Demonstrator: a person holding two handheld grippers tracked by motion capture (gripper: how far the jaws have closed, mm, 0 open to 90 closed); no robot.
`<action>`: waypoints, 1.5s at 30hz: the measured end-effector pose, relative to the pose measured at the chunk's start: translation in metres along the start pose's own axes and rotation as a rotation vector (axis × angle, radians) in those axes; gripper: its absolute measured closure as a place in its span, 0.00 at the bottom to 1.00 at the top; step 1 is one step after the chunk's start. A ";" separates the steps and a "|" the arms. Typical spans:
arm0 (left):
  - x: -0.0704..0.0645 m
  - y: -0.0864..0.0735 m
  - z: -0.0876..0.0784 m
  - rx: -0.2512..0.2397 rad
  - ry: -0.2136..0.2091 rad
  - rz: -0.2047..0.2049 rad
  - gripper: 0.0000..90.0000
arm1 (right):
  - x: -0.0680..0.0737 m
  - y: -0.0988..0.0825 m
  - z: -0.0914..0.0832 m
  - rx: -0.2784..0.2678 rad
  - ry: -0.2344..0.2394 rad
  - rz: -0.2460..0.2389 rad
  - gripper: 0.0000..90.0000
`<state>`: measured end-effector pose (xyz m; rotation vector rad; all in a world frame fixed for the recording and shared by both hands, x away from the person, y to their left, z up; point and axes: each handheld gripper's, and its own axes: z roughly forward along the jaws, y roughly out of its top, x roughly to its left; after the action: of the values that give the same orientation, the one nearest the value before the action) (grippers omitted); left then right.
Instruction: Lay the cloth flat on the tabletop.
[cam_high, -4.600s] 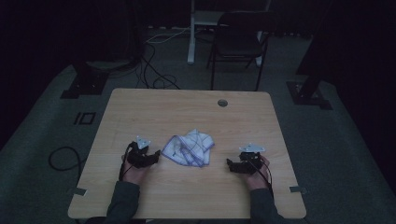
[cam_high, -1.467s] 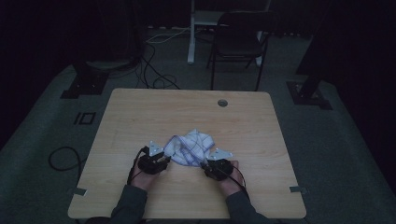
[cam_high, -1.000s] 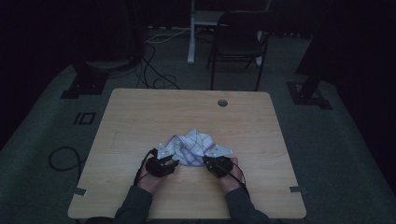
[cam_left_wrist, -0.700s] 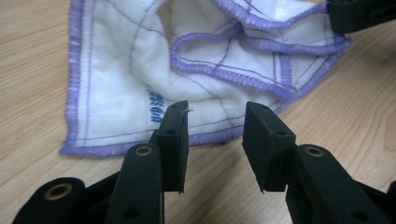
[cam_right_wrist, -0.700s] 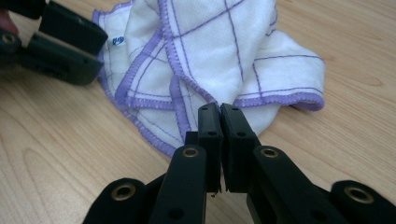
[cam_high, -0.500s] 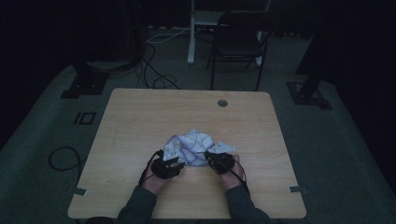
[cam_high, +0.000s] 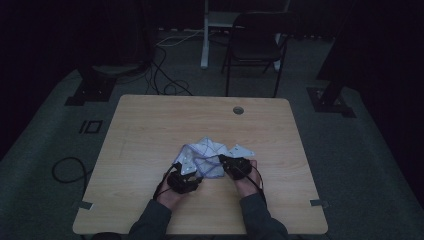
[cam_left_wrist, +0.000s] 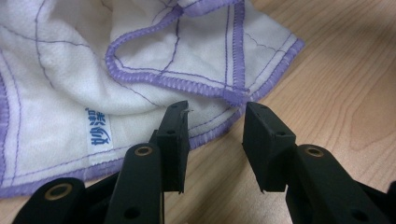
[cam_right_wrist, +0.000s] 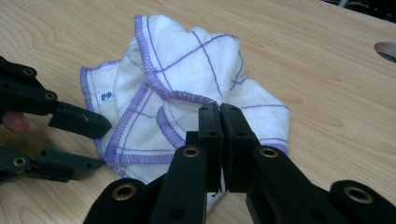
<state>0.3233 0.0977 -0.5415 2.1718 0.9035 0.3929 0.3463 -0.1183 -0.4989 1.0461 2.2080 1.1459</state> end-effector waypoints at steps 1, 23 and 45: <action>0.000 0.000 0.000 0.000 0.000 0.000 0.69 | 0.000 0.000 0.000 0.000 0.000 0.000 0.98; 0.017 -0.004 -0.010 0.043 0.014 0.019 0.98 | -0.007 0.022 0.002 -0.011 -0.041 -0.026 0.99; 0.054 -0.014 -0.033 0.128 0.043 -0.004 0.97 | -0.029 0.035 -0.003 -0.009 -0.083 -0.021 0.99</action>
<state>0.3373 0.1603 -0.5295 2.2844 0.9806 0.3903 0.3774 -0.1295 -0.4670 1.0456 2.1428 1.0830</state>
